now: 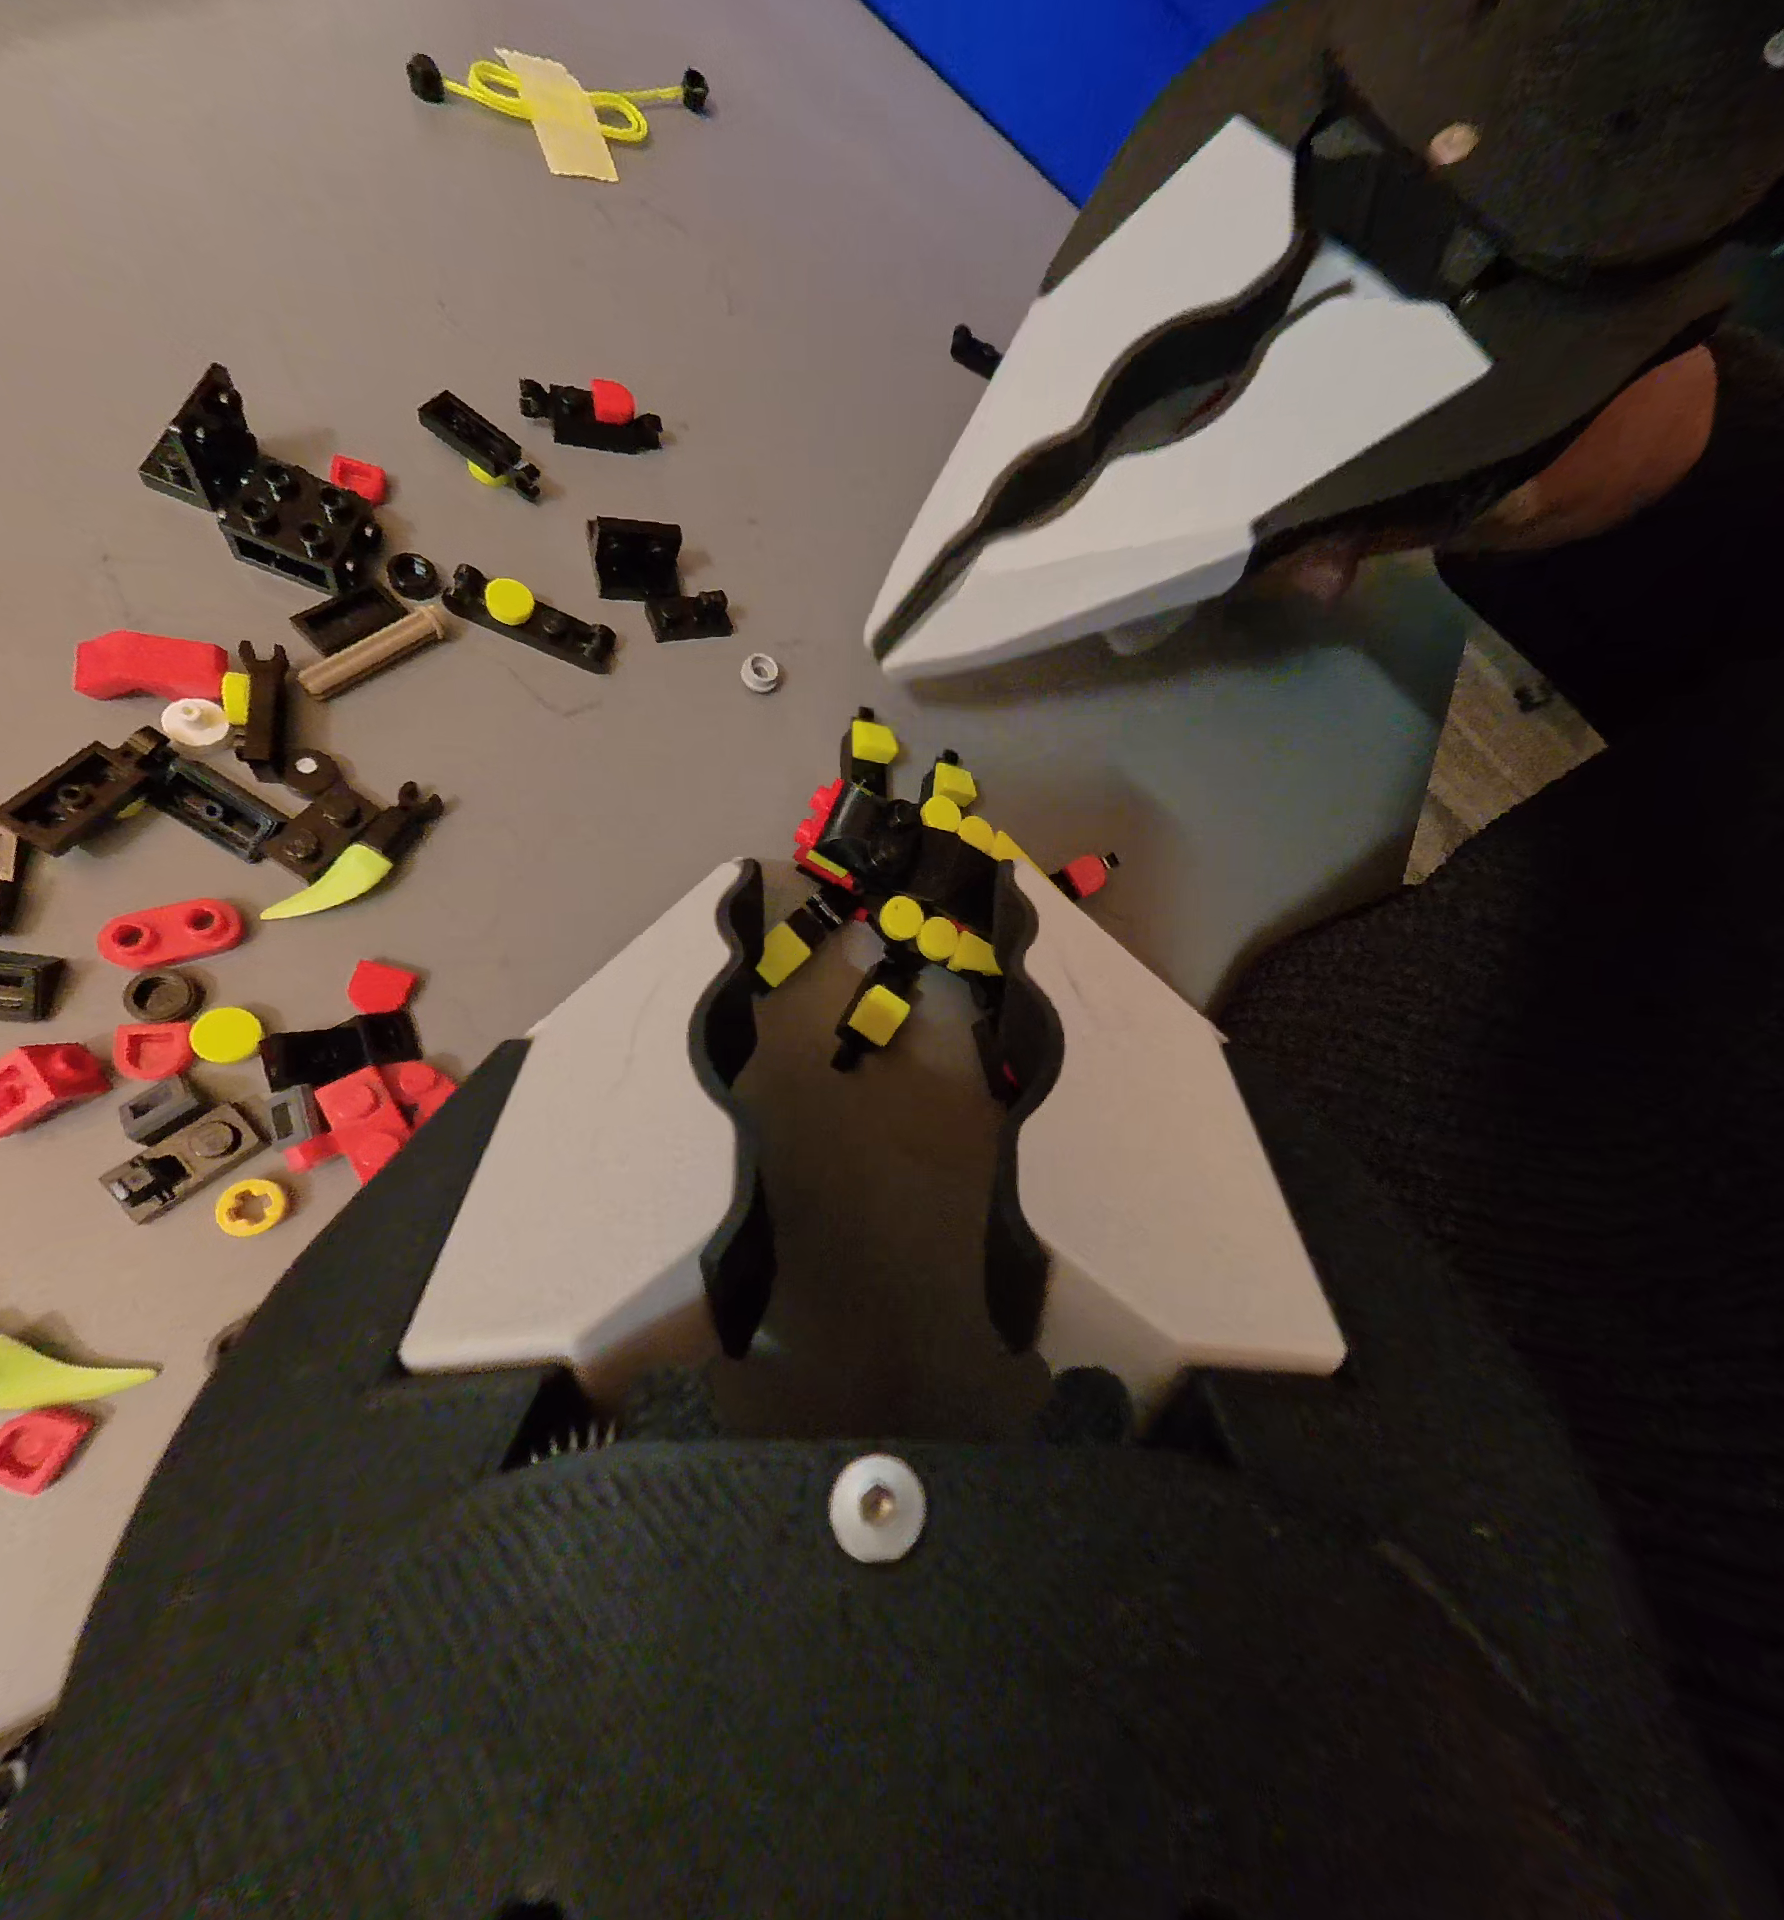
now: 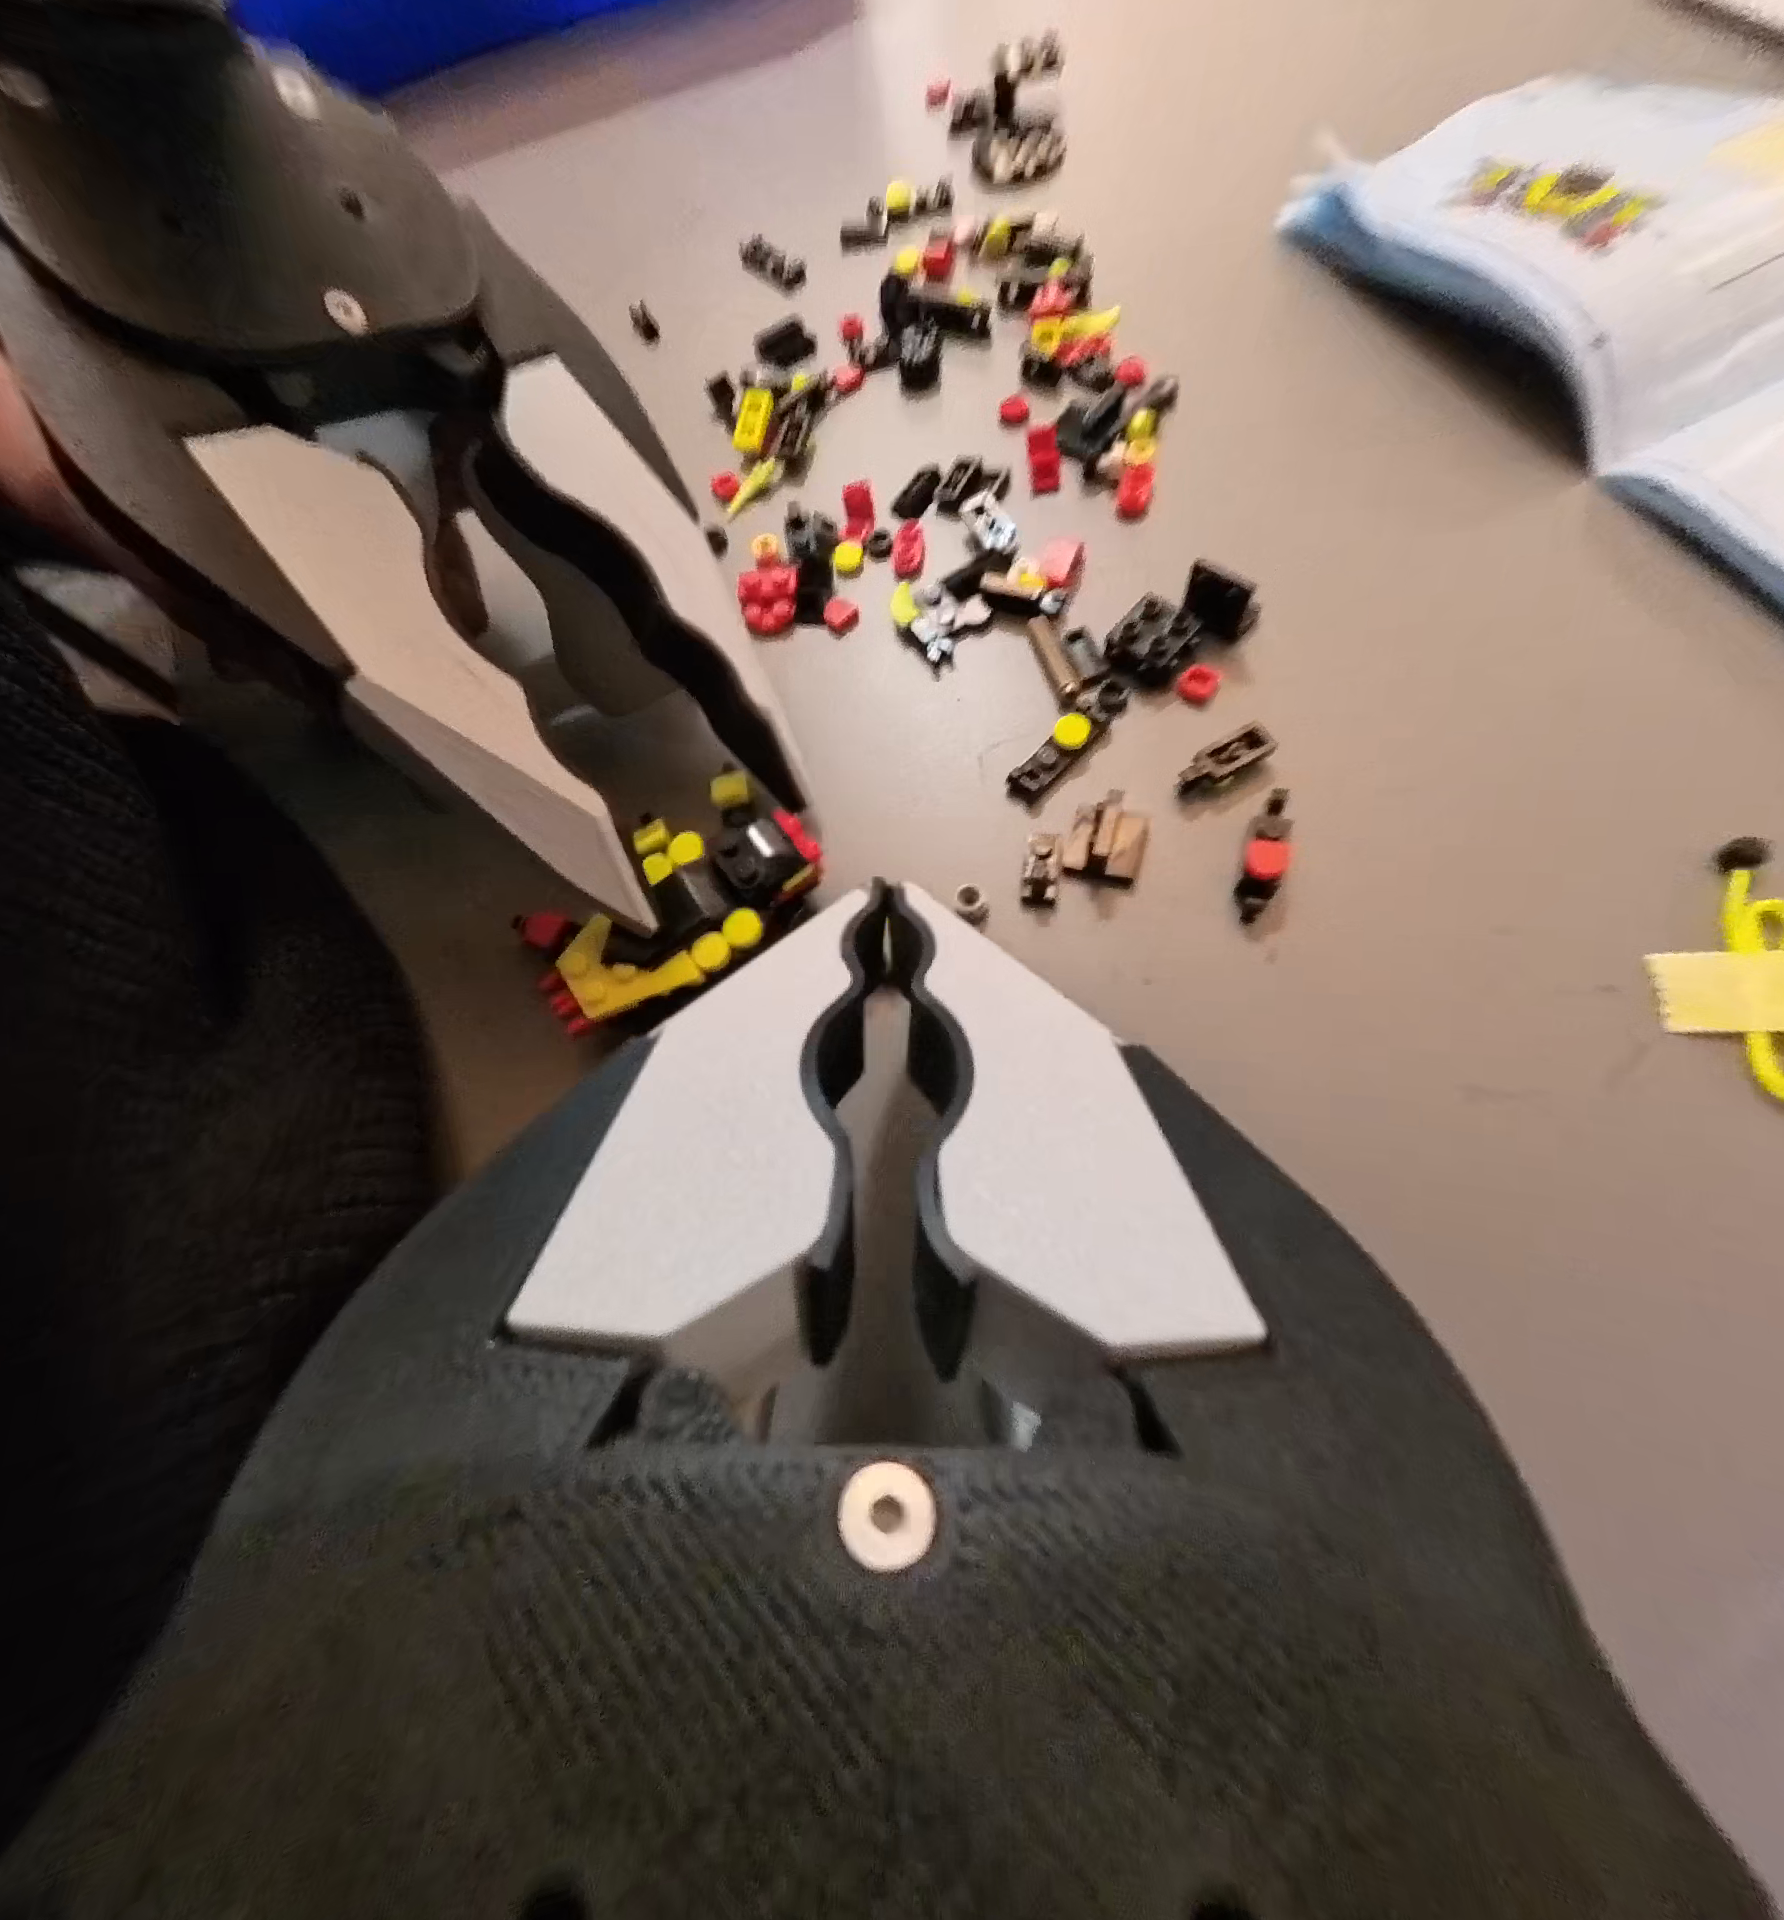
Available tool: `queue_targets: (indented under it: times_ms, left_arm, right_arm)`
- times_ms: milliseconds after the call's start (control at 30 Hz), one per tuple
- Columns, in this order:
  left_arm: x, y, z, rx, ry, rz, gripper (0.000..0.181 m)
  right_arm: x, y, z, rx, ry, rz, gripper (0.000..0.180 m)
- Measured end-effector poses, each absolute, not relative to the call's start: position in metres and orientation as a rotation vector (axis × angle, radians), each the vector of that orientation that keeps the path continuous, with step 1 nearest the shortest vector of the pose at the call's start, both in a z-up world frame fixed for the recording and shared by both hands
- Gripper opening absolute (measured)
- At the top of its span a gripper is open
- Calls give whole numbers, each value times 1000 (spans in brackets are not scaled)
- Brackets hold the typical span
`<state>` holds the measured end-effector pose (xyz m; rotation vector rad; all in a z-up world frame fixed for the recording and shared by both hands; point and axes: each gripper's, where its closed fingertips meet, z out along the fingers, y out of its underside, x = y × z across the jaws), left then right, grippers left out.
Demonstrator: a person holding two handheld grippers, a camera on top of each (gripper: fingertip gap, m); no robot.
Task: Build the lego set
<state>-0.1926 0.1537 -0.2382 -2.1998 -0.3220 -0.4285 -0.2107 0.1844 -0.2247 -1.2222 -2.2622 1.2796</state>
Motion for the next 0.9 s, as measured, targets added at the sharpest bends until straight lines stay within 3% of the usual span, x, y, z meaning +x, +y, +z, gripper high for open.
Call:
queue_targets:
  times_ms: [200, 367, 600, 900]
  left_arm:
    - [-211, 152, -216, -2081, -380, -460, 64]
    - [-243, 136, -211, -2044, -466, -406, 65]
    - [-236, 127, -220, -2146, -314, -353, 41]
    - [-228, 127, -236, -2251, -216, -271, 35]
  right_arm:
    - [-216, 208, -210, -1338, -2118, 1389, 3]
    - [-216, 213, -214, -1351, -2124, 1358, 4]
    - [-214, 213, -223, -1301, -2178, 1246, 5]
    - [-215, 215, -223, -1319, -2164, 1254, 6]
